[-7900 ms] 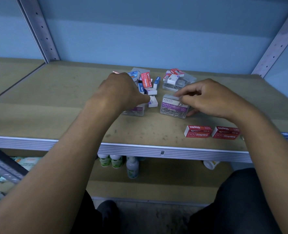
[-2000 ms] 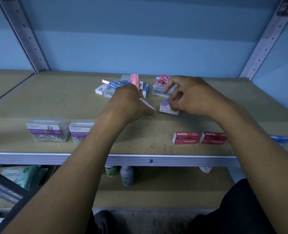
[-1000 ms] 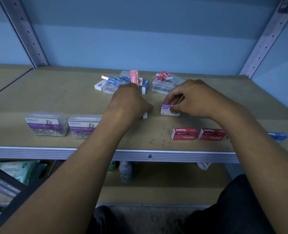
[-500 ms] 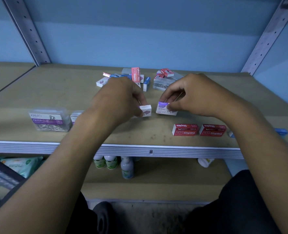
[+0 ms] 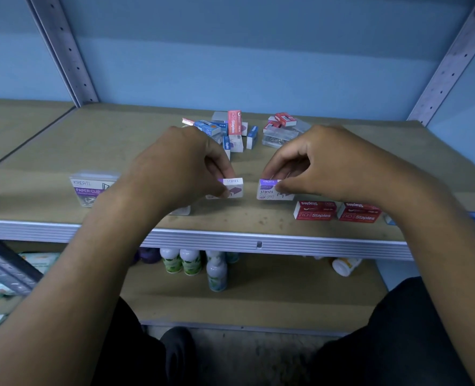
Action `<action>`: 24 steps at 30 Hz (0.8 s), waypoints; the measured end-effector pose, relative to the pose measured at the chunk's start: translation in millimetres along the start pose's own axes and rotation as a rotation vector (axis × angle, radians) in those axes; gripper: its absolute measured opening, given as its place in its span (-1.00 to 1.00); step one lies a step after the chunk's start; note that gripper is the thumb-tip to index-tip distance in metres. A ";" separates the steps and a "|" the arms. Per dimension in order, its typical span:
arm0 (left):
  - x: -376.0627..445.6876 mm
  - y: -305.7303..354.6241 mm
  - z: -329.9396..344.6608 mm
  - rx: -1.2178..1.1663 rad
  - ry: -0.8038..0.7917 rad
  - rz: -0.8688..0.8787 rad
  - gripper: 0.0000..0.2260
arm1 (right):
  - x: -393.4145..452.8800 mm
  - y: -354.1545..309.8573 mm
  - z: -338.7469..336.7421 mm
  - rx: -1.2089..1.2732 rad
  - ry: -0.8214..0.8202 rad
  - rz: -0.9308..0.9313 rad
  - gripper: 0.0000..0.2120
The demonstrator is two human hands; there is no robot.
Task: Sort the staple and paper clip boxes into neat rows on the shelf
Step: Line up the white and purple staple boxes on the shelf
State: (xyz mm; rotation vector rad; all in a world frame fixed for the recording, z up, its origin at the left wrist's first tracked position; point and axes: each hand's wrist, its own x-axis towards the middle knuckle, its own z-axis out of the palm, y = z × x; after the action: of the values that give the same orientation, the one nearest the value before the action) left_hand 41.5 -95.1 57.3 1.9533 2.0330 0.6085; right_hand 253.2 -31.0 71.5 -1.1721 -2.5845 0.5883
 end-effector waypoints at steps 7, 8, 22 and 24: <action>0.2 -2.3 4.4 0.036 -0.102 0.004 -0.86 | 2.5 -1.7 7.3 -0.006 -0.093 0.015 -0.81; 0.4 -2.4 5.5 0.043 -0.117 0.008 -0.86 | 2.8 -1.7 8.4 -0.007 -0.105 0.015 -0.81; 3.8 -6.8 10.9 0.074 -0.147 0.054 -0.84 | 8.7 2.8 17.1 -0.025 -0.139 -0.006 -0.80; 4.0 -7.1 11.0 0.065 -0.150 0.049 -0.84 | 8.9 3.6 17.4 -0.029 -0.143 -0.005 -0.79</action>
State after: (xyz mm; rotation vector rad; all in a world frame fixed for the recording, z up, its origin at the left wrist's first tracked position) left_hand 40.0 -89.9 44.7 2.0245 1.9424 0.3977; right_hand 243.3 -26.5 54.8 -1.1725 -2.7222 0.6584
